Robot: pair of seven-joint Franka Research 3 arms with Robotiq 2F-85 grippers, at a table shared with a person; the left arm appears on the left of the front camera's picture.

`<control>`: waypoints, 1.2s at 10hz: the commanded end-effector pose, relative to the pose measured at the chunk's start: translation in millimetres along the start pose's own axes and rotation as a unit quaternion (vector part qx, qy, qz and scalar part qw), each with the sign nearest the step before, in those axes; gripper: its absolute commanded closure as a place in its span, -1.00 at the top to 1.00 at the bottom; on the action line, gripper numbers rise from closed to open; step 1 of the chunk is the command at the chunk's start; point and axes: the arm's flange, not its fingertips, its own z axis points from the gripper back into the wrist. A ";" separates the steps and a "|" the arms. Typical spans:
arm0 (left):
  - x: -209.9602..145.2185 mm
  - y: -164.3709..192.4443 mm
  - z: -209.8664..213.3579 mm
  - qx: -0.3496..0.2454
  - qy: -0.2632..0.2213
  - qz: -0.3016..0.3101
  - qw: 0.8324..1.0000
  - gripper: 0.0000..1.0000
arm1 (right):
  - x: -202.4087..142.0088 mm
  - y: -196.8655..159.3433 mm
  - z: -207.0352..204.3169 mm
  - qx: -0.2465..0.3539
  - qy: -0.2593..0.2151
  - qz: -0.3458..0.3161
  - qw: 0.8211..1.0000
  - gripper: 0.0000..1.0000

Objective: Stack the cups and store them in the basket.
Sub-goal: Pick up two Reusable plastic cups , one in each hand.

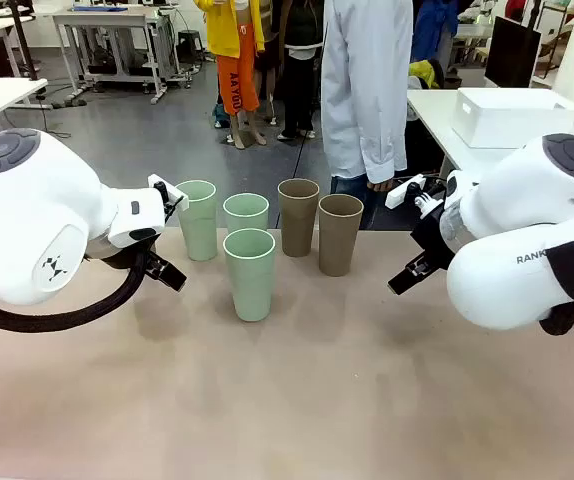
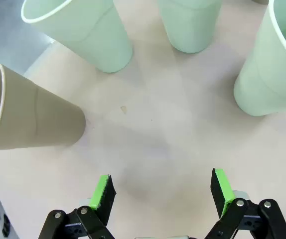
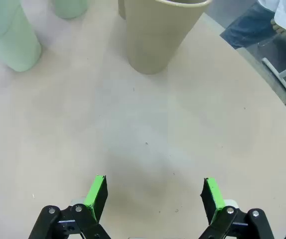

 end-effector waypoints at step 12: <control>6.5 47.8 71.8 -0.084 -0.040 -0.001 0.996 1.00 | 4.9 -42.4 74.9 0.027 -0.029 0.021 0.999 1.00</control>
